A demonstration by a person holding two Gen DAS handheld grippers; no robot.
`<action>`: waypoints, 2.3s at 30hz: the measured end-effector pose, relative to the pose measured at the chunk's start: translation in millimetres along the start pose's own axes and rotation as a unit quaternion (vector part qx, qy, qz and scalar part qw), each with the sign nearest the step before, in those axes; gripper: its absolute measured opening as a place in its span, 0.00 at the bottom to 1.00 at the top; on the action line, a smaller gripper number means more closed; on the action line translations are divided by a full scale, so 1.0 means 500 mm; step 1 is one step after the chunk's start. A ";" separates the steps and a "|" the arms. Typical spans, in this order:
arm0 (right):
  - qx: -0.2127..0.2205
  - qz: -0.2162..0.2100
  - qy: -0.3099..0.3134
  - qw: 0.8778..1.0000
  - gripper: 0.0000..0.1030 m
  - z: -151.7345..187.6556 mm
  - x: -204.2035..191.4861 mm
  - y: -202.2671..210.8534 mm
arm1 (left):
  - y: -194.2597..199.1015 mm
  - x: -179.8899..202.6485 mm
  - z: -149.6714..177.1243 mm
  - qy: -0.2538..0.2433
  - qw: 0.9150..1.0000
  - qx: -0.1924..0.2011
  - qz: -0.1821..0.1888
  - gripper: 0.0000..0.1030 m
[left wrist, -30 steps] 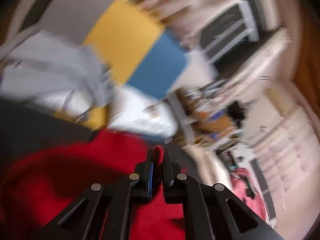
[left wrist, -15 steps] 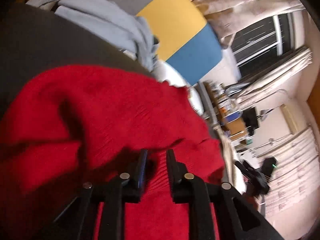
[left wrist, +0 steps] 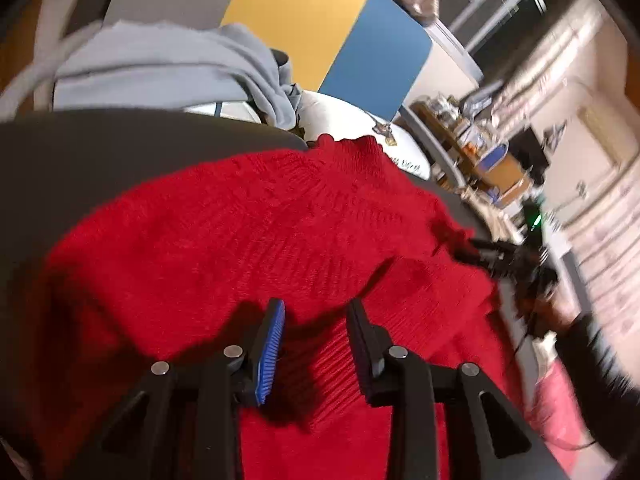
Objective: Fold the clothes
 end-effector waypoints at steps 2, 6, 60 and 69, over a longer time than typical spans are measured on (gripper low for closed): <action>0.002 0.002 0.000 1.000 0.50 -0.004 0.006 0.003 | 0.000 0.006 0.009 -0.029 0.999 -0.007 -0.013 0.34; 0.008 0.010 0.011 1.000 0.30 -0.016 0.002 0.003 | -0.005 0.019 0.035 -0.080 0.996 -0.030 -0.015 0.38; 0.080 -0.033 0.095 0.992 0.34 0.140 -0.222 0.034 | 0.001 -0.022 -0.027 0.071 0.993 -0.008 0.094 0.07; 0.087 -0.161 0.032 0.983 0.11 0.146 -0.180 0.079 | 0.066 -0.072 -0.010 0.174 0.967 0.003 0.188 0.21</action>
Point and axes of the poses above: each gripper's, at about its wrist camera, not at the fingertips, and y roughly against the way its jaws point, x to its right, z to its underside, the point moved 4 cm from there along -y, roughly the way its jaws point, and after that the axes turned 11 degrees about -x, right-handed, at the moved point
